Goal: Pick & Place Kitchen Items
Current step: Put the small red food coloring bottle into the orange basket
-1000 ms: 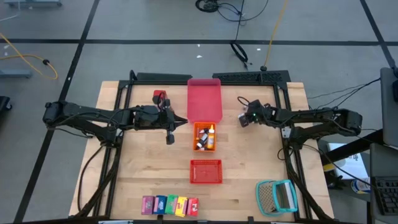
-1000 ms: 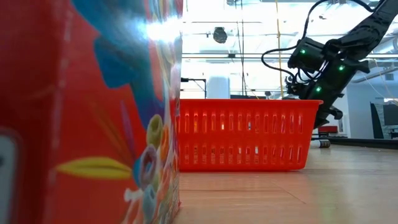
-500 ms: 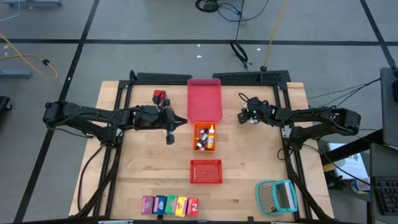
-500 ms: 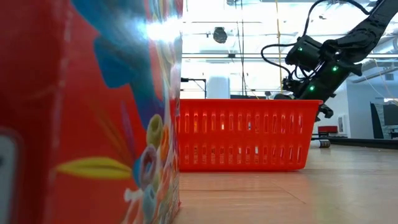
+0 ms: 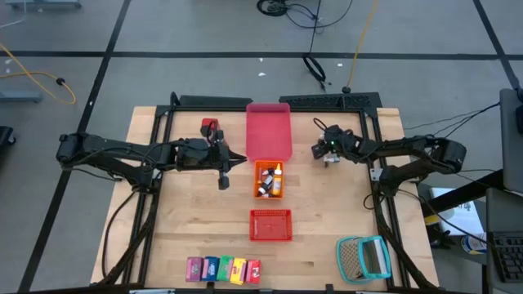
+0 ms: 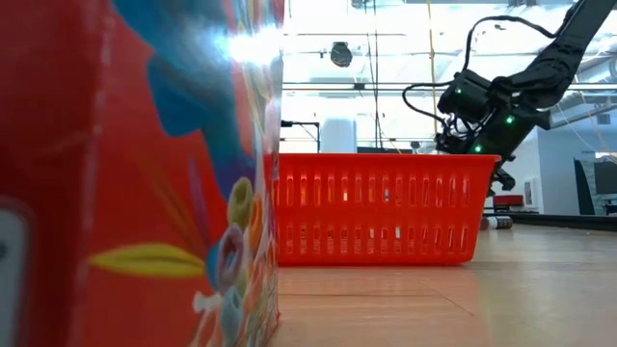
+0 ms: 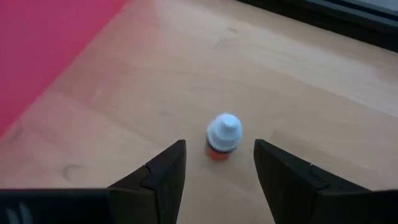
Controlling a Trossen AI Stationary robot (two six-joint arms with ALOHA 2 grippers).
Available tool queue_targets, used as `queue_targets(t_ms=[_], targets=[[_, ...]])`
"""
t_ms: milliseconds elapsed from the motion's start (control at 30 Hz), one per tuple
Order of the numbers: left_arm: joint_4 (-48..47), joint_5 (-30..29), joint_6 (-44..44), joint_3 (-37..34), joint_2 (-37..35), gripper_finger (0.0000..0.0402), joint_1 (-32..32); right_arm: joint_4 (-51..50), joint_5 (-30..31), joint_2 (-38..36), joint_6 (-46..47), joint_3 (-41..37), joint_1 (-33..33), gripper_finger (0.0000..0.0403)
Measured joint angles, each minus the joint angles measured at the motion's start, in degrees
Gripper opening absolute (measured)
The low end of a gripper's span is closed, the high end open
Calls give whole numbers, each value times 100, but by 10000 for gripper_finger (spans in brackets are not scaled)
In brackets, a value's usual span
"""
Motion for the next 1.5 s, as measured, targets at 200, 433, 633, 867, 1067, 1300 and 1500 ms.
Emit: queue_targets(t_ms=[200, 433, 633, 867, 1067, 1300, 1500], targets=[[3, 0, 21, 0, 0, 31, 5, 290, -220, 0, -110, 0, -119, 181], [7, 0, 21, 0, 0, 31, 5, 392, -290, -2, -124, 0, -130, 180], [7, 0, 21, 0, 0, 31, 5, 390, -294, -2, -124, 0, -130, 180], [7, 0, 21, 0, 0, 31, 5, 453, -375, 202, -121, 0, -130, 180], [5, 0, 21, 0, 0, 31, 5, 1088, -441, 548, -160, 8, -133, 172], [1, 0, 14, 0, 0, 31, 3, 1039, -445, 811, -183, 11, -191, 112], [-1, 0, 3, 0, 0, 31, 3, 1032, -448, 845, -185, 11, -191, 43]])
